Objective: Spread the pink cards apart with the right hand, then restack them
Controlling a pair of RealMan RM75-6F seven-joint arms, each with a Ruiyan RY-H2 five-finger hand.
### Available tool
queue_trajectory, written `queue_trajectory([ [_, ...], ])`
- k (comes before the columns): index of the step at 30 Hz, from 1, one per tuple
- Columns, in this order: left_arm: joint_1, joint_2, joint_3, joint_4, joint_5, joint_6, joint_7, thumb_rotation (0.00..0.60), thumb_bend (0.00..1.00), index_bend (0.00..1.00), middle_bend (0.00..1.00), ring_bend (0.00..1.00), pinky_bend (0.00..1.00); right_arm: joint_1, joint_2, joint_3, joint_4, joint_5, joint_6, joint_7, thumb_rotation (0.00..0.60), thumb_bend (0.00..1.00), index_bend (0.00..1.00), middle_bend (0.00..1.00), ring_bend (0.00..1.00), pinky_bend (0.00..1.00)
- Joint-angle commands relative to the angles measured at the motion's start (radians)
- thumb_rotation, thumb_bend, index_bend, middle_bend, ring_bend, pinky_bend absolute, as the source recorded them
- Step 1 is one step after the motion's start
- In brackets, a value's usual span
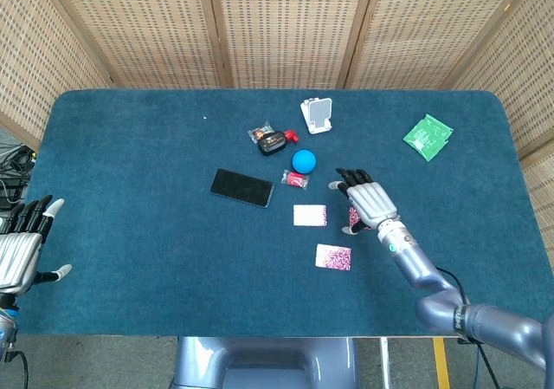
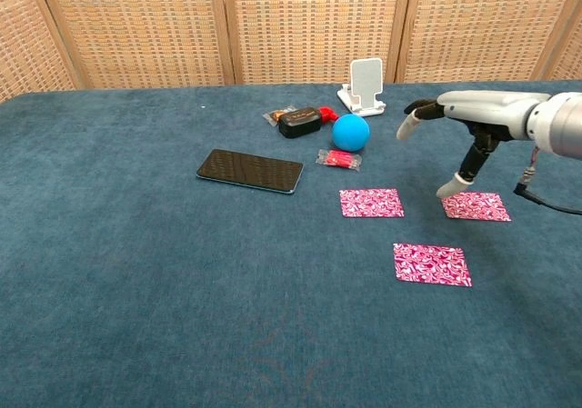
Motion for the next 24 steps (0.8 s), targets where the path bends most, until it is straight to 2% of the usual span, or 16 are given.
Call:
queue_trajectory([
  [1,-0.004,0.000,-0.002,0.004,-0.008,-0.007,-0.003,0.600,0.00,0.00,0.00,0.00,0.00,0.046,-0.073,0.025,0.047,0.078,-0.028,-0.077,0.600,0.08,0.26,0.00,0.00,0.00],
  [11,-0.007,0.002,-0.005,0.009,-0.024,-0.015,-0.009,0.600,0.00,0.00,0.00,0.00,0.00,0.082,-0.179,0.024,0.113,0.194,-0.027,-0.178,0.600,0.14,0.29,0.00,0.00,0.00],
  [24,-0.007,0.005,-0.004,0.007,-0.023,-0.013,-0.014,0.600,0.00,0.00,0.00,0.00,0.00,0.105,-0.217,0.045,0.141,0.328,-0.047,-0.225,0.600,0.22,0.35,0.00,0.00,0.00],
])
